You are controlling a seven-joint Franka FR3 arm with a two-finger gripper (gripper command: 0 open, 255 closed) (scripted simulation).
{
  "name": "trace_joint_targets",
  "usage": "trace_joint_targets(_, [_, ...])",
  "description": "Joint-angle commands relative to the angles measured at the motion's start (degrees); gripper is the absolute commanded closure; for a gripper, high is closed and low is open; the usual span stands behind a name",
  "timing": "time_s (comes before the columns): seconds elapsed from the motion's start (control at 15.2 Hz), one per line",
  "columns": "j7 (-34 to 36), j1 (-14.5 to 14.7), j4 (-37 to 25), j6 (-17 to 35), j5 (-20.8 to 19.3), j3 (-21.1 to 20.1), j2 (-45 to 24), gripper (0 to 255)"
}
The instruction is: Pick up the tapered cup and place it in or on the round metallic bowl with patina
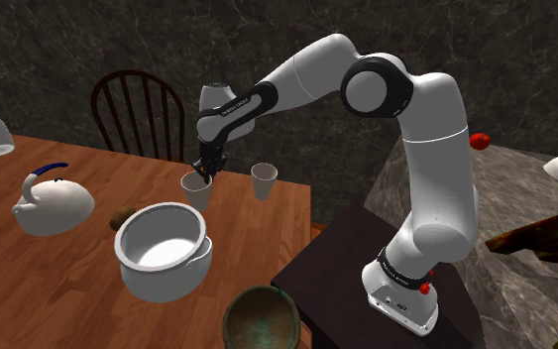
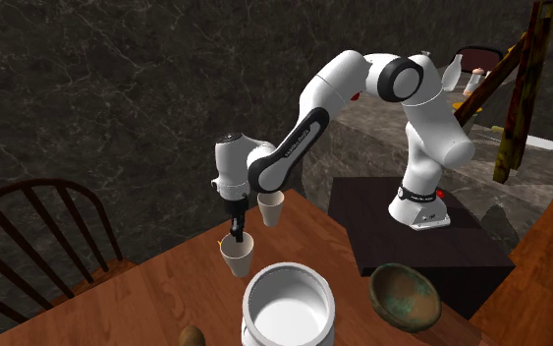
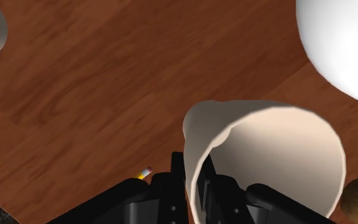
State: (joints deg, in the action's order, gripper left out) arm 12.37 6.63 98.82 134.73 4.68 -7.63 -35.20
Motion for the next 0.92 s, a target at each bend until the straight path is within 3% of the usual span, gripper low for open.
trace_joint_targets(0.0, [0.0,-0.1,0.0,-1.0,0.1,0.0,1.0,255])
trace_joint_targets(0.86, [0.7,-0.4,-1.6,-8.3,0.2,-0.3,6.8,255])
